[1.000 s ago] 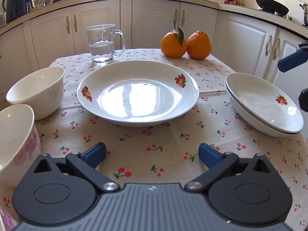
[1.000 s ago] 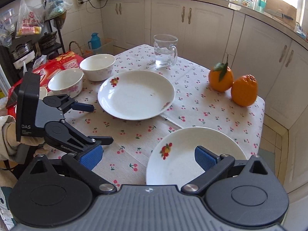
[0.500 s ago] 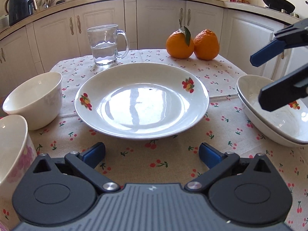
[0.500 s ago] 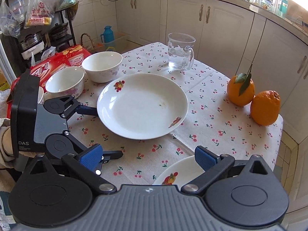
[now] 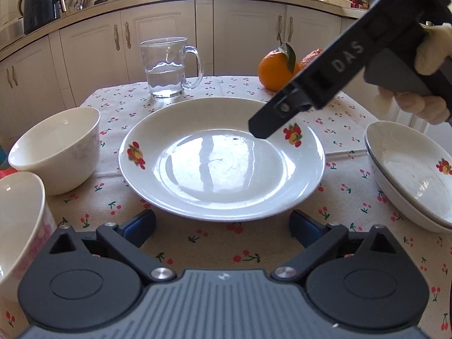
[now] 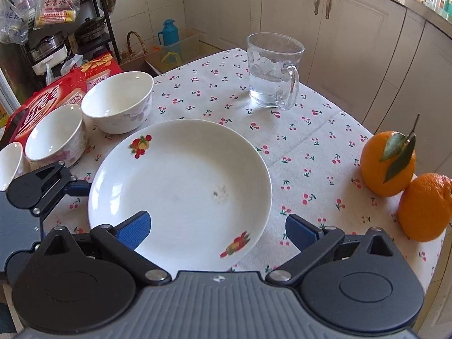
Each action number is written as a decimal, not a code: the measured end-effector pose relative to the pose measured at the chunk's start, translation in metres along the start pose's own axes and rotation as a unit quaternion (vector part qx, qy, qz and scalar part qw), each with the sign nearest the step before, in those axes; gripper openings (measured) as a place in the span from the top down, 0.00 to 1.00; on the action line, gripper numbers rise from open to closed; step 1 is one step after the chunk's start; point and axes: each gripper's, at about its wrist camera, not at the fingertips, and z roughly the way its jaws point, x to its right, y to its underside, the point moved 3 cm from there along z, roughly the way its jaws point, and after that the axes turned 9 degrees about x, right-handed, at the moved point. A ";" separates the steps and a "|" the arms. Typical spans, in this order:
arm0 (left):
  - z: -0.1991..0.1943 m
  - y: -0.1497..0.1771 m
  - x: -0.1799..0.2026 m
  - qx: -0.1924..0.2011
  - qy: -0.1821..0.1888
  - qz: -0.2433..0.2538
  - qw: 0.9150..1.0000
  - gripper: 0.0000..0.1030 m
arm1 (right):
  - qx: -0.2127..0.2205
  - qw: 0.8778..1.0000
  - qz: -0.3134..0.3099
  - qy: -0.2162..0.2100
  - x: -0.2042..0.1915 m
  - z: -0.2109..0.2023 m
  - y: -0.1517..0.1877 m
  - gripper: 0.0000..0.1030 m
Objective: Organize plates and bowls
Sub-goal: 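Reach the right gripper to the white fruit-print plate and grasp its rim, then lift the plate with the right gripper and carry it toward the plate stack, then lower the held plate onto the plate stack with the right gripper, then open the right gripper and withdraw it from the stack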
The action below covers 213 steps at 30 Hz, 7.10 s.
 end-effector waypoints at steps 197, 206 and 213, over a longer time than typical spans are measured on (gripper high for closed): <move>-0.048 -0.008 0.128 0.001 0.248 0.178 0.952 0.16 | 0.004 0.976 0.195 0.094 0.049 -0.179 0.168 0.23; -0.056 -0.006 0.128 0.009 0.250 0.185 0.950 0.14 | -0.012 0.975 0.193 0.111 0.042 -0.177 0.177 0.18; -0.068 -0.009 0.126 0.028 0.249 0.186 0.950 0.09 | 0.000 0.978 0.172 0.120 0.027 -0.183 0.168 0.00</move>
